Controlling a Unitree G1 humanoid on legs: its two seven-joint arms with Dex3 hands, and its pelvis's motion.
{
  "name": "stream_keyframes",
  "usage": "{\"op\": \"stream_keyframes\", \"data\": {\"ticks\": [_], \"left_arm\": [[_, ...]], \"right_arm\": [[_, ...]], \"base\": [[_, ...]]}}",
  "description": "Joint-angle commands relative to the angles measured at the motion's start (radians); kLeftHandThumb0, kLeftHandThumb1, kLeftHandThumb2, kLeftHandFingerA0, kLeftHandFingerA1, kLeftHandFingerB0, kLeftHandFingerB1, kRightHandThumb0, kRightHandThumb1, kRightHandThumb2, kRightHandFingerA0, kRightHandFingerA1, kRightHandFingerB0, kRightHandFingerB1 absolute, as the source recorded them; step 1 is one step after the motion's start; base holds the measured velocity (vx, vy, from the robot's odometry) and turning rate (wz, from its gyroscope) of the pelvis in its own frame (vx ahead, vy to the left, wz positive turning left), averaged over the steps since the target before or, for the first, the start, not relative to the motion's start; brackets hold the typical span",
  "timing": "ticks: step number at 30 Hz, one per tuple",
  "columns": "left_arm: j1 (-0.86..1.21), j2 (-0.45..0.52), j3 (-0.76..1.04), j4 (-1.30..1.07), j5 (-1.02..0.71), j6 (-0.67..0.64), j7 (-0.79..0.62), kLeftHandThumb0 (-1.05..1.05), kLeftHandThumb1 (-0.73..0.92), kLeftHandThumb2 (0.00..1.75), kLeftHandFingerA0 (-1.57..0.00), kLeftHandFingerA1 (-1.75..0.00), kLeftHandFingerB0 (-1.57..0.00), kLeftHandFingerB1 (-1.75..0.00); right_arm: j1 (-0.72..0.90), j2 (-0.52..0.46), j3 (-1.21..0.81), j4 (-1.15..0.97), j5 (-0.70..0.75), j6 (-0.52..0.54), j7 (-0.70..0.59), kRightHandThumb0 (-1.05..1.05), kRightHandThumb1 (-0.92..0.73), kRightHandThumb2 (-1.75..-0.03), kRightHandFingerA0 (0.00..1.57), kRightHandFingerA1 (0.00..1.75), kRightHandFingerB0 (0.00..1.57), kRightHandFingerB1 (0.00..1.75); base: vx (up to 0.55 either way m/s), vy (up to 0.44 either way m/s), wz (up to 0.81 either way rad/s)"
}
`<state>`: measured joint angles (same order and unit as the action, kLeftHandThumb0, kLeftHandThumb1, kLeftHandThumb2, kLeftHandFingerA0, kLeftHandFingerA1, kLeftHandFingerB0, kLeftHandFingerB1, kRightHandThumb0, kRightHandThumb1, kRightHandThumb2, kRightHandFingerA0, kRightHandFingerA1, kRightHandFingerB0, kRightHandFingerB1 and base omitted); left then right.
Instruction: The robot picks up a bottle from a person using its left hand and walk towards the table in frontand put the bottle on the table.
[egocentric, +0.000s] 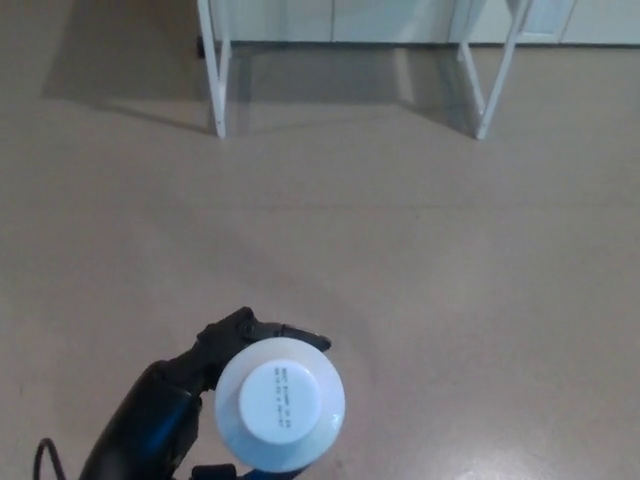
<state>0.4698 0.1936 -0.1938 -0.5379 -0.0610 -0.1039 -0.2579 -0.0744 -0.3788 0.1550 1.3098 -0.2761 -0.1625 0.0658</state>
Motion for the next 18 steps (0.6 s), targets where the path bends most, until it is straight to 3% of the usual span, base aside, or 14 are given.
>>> {"op": "stream_keyframes", "data": {"ticks": [1, 18], "left_arm": [[0.023, -0.006, -0.006, -0.003, -0.006, -0.054, -0.001, -0.13, 0.82, 0.66, -1.02, -1.3, -0.73, -1.07], [0.05, -0.008, -0.018, -0.009, -0.006, -0.037, -0.007, -0.16, 0.81, 0.69, -1.04, -1.27, -0.73, -1.07]], "right_arm": [[0.0, -0.017, 0.001, -0.002, -0.006, 0.007, 0.021, -0.38, -0.71, -0.61, 0.62, 0.47, 0.48, 0.4], [-0.009, -0.015, 0.016, -0.001, -0.019, 0.016, 0.028, -0.38, -0.73, -0.62, 0.62, 0.47, 0.5, 0.4]], "base": [[0.22, -0.026, 0.09], [0.29, -0.159, 0.06]]}}
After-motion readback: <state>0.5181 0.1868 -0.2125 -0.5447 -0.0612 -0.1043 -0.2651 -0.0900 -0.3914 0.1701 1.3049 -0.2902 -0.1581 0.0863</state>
